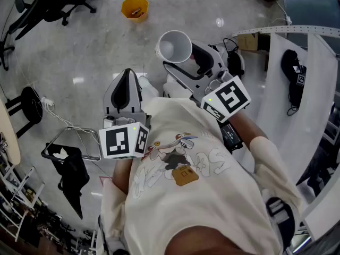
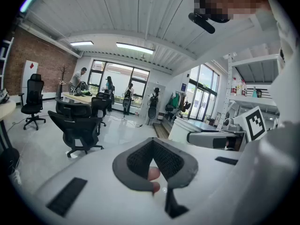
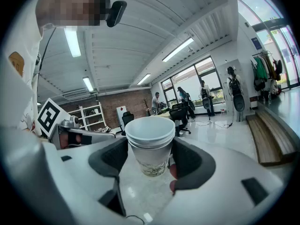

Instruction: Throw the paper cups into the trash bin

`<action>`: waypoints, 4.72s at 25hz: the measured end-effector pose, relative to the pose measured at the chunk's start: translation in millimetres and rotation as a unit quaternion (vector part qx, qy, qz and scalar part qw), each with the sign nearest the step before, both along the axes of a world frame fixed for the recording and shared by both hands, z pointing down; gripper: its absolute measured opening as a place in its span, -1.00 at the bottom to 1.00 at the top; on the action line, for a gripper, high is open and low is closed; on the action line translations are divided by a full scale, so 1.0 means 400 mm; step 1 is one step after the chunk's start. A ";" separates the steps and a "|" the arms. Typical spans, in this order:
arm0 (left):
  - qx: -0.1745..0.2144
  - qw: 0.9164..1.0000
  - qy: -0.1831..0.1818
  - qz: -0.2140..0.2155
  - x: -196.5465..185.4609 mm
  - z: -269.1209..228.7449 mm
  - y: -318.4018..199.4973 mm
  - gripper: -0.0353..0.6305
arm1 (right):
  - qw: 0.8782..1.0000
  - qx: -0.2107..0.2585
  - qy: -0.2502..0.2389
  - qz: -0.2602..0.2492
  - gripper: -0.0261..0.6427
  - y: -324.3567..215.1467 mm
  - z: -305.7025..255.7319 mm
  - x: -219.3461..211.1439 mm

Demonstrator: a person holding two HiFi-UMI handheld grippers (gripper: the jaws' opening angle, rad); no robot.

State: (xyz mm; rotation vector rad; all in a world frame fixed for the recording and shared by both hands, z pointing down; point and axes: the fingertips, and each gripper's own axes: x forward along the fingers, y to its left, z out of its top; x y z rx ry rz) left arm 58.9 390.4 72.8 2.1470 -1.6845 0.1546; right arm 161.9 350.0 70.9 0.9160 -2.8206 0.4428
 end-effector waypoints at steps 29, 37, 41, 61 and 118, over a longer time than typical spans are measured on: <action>0.005 1.000 -0.021 -0.014 0.122 -0.007 0.046 -0.88 | 0.999 0.029 -0.024 0.021 -0.01 0.008 -0.039 0.203; -0.015 0.999 -0.015 -0.031 0.082 0.027 0.001 -0.88 | 1.000 0.014 -0.016 0.015 -0.01 -0.073 -0.011 0.184; -0.019 0.999 -0.005 -0.035 0.016 0.048 -0.084 -0.88 | 1.000 0.010 -0.008 0.010 -0.01 -0.154 0.007 0.115; -0.037 0.998 0.040 0.038 -0.476 0.084 -0.786 -0.88 | 0.998 -0.002 0.054 0.016 -0.01 -0.791 0.026 -0.419; -0.230 0.966 0.022 -0.114 -0.496 1.320 -1.203 -0.88 | 0.958 -0.153 0.201 -0.135 -0.02 -1.231 1.387 -0.534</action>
